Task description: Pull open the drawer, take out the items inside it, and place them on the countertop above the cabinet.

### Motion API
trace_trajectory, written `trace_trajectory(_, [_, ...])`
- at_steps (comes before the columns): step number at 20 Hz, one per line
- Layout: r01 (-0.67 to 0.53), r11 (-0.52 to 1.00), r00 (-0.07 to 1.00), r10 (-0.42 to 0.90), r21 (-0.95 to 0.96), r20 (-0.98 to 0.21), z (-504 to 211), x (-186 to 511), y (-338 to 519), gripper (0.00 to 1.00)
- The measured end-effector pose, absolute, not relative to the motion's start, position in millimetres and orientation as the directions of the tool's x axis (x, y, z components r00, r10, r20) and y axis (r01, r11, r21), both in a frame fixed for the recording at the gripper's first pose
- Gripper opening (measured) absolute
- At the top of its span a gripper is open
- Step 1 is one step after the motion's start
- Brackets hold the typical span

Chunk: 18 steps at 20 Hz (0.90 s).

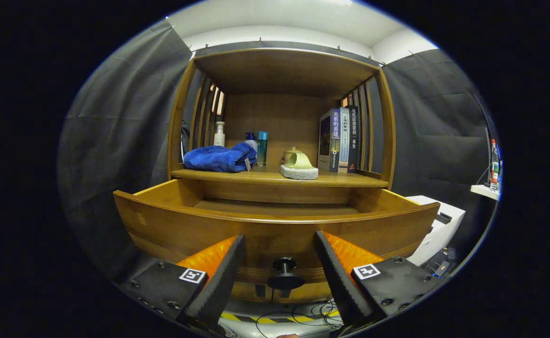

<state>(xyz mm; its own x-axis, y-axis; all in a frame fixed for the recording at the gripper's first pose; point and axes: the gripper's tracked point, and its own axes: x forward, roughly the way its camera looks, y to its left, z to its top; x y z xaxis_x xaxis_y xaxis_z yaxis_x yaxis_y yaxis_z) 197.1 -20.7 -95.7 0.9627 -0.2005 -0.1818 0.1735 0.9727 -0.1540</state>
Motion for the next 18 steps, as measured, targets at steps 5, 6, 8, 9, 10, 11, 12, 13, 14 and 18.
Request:
trace_trajectory(5, [0.175,0.971,0.961,-0.204,-0.163,-0.185,-94.2,236.8,-25.2,0.98])
trace_trajectory(6, [0.177,0.971,0.961,-0.206,-0.160,-0.186,-94.3,244.7,-26.0,0.98])
trace_trajectory(8, [0.178,0.970,0.959,-0.208,-0.163,-0.191,-95.8,259.1,-28.1,0.98])
trace_trajectory(9, [0.178,0.970,0.959,-0.209,-0.165,-0.191,-96.7,266.3,-29.7,0.98])
trace_trajectory(10, [0.178,0.970,0.961,-0.207,-0.163,-0.183,-96.8,274.5,-30.4,0.98])
trace_trajectory(11, [0.178,0.970,0.962,-0.207,-0.163,-0.179,-97.3,281.8,-31.9,0.98])
trace_trajectory(12, [0.178,0.970,0.963,-0.206,-0.163,-0.174,-97.9,289.5,-33.7,0.98])
trace_trajectory(13, [0.178,0.971,0.963,-0.205,-0.161,-0.173,-99.0,296.7,-34.8,0.98])
trace_trajectory(14, [0.179,0.971,0.964,-0.205,-0.158,-0.170,-99.3,303.2,-35.9,0.98])
trace_trajectory(18, [0.180,0.970,0.962,-0.208,-0.164,-0.175,-100.7,322.4,-39.3,0.98])
